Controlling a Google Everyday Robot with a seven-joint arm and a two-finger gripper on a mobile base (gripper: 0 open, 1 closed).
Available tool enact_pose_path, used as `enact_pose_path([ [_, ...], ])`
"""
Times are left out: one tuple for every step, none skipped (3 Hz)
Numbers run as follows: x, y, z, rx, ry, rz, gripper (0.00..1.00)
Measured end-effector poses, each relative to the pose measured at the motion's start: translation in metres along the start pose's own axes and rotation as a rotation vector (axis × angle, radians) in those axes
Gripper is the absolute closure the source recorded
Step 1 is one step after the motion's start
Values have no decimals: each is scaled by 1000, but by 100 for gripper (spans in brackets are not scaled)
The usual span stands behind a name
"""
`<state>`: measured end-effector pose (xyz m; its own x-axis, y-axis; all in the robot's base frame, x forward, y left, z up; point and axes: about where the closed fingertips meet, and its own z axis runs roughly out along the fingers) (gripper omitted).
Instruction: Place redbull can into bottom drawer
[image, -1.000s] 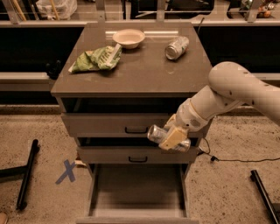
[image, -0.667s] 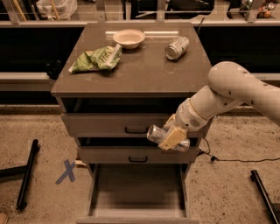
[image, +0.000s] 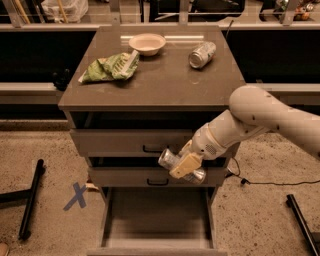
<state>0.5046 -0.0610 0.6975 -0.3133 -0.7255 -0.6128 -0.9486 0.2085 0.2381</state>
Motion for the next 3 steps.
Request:
enact_pose_path([
  [4,-2,36,-19,-25,75,100],
  [4,-7,75,-40,-47,141,100],
  [49,-18,123,-64,-80,201,100],
])
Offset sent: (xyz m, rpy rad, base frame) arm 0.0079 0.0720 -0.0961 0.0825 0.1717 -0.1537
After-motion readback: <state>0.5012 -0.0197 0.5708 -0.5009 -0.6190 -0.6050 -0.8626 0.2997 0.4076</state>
